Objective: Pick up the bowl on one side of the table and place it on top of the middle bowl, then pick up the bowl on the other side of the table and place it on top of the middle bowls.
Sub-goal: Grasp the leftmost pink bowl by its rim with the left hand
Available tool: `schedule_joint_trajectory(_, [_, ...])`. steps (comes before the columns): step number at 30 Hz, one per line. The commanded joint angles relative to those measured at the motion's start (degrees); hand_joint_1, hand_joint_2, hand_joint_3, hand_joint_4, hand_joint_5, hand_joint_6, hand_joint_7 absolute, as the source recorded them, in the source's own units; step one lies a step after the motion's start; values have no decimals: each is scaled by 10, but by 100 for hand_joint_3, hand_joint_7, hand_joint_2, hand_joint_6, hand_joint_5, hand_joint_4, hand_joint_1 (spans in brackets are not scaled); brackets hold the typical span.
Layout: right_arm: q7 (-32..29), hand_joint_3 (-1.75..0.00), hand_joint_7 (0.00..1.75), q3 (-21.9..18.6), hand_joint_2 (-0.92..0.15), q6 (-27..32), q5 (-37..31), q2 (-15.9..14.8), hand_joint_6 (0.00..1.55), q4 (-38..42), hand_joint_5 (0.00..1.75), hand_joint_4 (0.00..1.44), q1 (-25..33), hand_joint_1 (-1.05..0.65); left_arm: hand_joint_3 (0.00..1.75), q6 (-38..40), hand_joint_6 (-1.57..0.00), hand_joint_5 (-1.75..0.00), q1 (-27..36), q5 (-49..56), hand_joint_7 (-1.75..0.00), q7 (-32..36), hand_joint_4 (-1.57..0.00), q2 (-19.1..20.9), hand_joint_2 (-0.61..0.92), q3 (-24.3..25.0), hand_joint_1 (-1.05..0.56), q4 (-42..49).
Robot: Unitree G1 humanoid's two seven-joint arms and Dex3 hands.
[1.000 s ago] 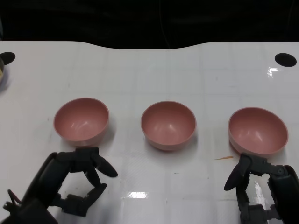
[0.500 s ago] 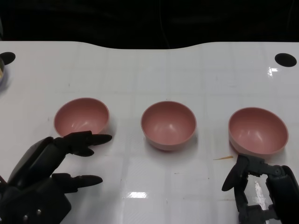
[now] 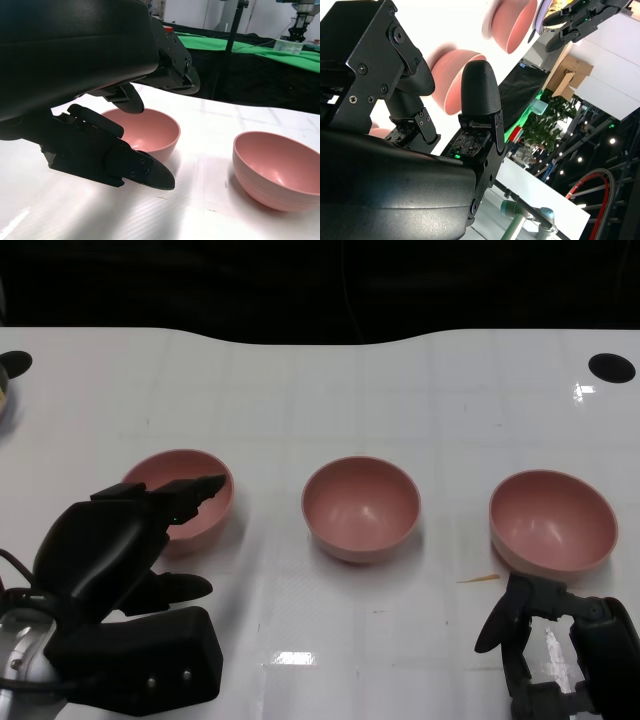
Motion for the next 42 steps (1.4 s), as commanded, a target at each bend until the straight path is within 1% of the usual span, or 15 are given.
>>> schedule_joint_trajectory(1, [-4,-173,140,-3,-12,-1,4,-4,86,-5,171,91,2,24,0,7,-32,-41,-6,6,0,10,-31,13,91,-3,-53,-5])
schedule_joint_trajectory(4, [-1,-173,140,-1,-12,4,7,-5,85,-6,172,92,3,23,0,67,-29,-39,-39,94,0,37,-28,0,91,-41,-55,18])
schedule_joint_trajectory(6, [-1,-173,141,-1,-13,4,7,-4,85,-6,173,91,4,22,0,100,-28,-38,-52,124,0,44,-26,-10,91,-59,-56,27])
schedule_joint_trajectory(12, [-2,-173,141,-1,-13,6,5,-3,84,-9,173,90,5,23,1,152,-26,-36,-73,144,0,45,-24,-26,92,-85,-56,41])
schedule_joint_trajectory(20, [-2,-172,141,-1,-14,6,3,-5,84,-11,174,90,6,23,3,188,-28,-35,-98,153,-1,33,-26,-24,92,-116,-57,69])
schedule_joint_trajectory(21, [-2,-171,141,-1,-14,7,3,-5,84,-11,174,90,6,23,3,200,-28,-34,-113,161,-1,28,-26,-32,92,-127,-57,93])
schedule_joint_trajectory(25, [-1,-170,141,0,-14,7,5,-5,84,-11,174,89,7,24,1,240,-33,-20,-157,174,-1,22,-38,-54,92,-159,-56,165])
schedule_joint_trajectory(27, [-1,-170,141,1,-14,7,5,-5,84,-12,174,89,8,24,1,247,-34,-17,-170,173,-1,29,-41,-59,92,-168,-56,188])
schedule_joint_trajectory(32, [-5,-169,140,1,-14,7,-2,-4,84,-14,174,89,8,23,1,257,-37,-16,-197,173,-2,39,-45,-67,92,-188,-56,238])
schedule_joint_trajectory(36, [-5,-169,140,0,-15,5,-2,-4,84,-14,174,88,8,22,1,265,-43,-18,-218,169,-4,33,-52,-74,92,-202,-54,281])
schedule_joint_trajectory(38, [-5,-169,140,0,-15,6,-1,-4,84,-15,174,88,7,23,4,267,-45,-18,-229,169,-3,33,-55,-76,92,-210,-53,307])
schedule_joint_trajectory(42, [-5,-170,140,0,-14,8,-1,-4,84,-16,173,88,8,23,8,259,-60,-25,-256,164,-8,53,-74,-83,92,-223,-46,372])
